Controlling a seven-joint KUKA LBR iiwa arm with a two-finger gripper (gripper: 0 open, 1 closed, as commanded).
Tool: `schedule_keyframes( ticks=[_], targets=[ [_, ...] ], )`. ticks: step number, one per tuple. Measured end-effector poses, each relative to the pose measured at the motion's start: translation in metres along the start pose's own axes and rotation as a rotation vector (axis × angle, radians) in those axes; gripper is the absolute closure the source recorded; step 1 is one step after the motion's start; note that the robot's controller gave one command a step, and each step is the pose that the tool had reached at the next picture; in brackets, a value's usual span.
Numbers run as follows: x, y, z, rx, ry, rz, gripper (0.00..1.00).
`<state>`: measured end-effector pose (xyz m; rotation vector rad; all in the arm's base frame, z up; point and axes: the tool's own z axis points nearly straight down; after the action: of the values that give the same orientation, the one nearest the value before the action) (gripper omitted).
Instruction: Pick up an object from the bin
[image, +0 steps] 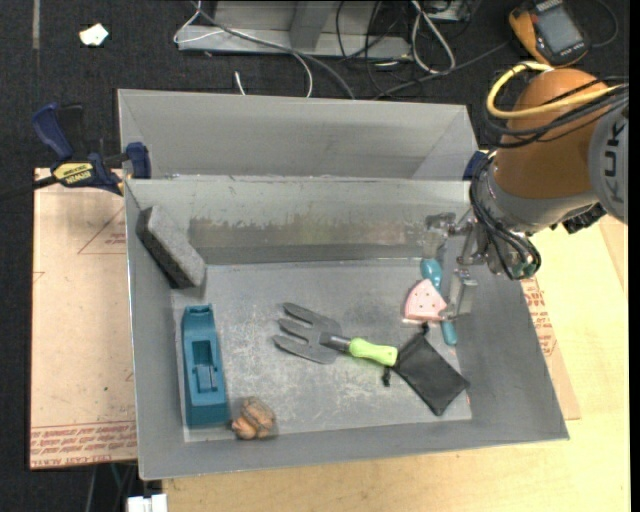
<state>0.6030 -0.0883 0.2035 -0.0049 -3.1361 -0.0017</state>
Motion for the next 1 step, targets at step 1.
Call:
schedule_keyframes(
  ticks=[1],
  targets=[
    [-0.0013, 0.0004, -0.005, 0.001, -0.007, -0.002, 0.0]
  ],
)
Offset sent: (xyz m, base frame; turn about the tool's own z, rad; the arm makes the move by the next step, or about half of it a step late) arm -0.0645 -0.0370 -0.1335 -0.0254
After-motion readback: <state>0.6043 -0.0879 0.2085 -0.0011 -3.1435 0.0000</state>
